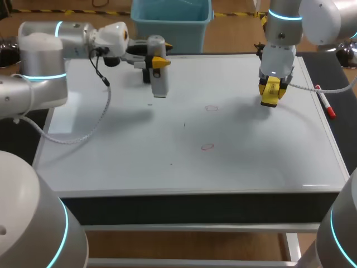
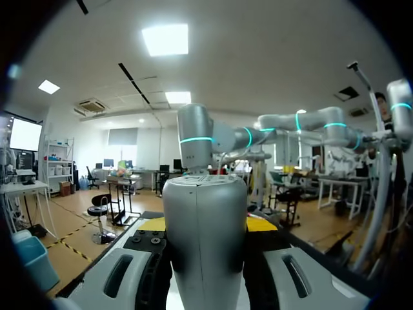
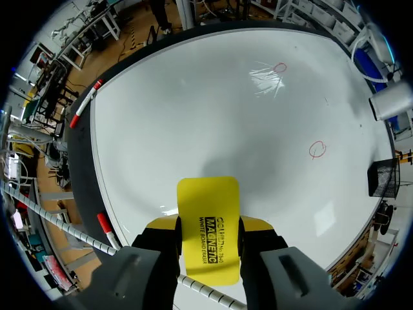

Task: Pick up the inspection probe, press it on each red-marked spot on the whiteboard one by one, put down the probe, pick up the eraser, and wipe off all the red marks.

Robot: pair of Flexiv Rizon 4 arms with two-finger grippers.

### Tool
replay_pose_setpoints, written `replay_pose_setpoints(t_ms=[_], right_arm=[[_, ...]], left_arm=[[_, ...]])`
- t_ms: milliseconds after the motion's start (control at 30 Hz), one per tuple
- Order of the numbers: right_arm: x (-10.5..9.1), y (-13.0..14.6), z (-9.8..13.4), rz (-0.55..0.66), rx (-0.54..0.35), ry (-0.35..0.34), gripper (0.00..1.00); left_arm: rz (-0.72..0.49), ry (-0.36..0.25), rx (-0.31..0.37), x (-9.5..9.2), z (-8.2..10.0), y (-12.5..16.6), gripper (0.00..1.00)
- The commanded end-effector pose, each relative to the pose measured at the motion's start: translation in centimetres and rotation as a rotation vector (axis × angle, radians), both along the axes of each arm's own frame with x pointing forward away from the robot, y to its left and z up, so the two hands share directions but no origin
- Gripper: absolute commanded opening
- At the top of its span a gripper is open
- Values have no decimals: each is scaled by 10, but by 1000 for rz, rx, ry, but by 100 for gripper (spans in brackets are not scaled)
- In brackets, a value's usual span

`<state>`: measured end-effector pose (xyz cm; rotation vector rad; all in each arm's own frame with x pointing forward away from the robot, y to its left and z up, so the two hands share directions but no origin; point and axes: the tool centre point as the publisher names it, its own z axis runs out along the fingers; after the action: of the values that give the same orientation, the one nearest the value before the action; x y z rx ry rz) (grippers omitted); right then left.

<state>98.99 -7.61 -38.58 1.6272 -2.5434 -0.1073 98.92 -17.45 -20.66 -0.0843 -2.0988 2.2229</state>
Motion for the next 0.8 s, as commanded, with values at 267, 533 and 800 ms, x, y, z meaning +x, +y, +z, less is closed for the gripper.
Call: replay_pose_setpoints(t_ms=[267,533,800], right_arm=[[1,-1,1,3,-2,1,0],[1,-1,1,3,-2,1,0],[1,-1,1,3,-2,1,0]], left_arm=[[-68,23,5,-6,-19,-58,0],[-106,22,-6,-9,-27,-90,0],[-139,28,-7,-14,-29,-112,0]])
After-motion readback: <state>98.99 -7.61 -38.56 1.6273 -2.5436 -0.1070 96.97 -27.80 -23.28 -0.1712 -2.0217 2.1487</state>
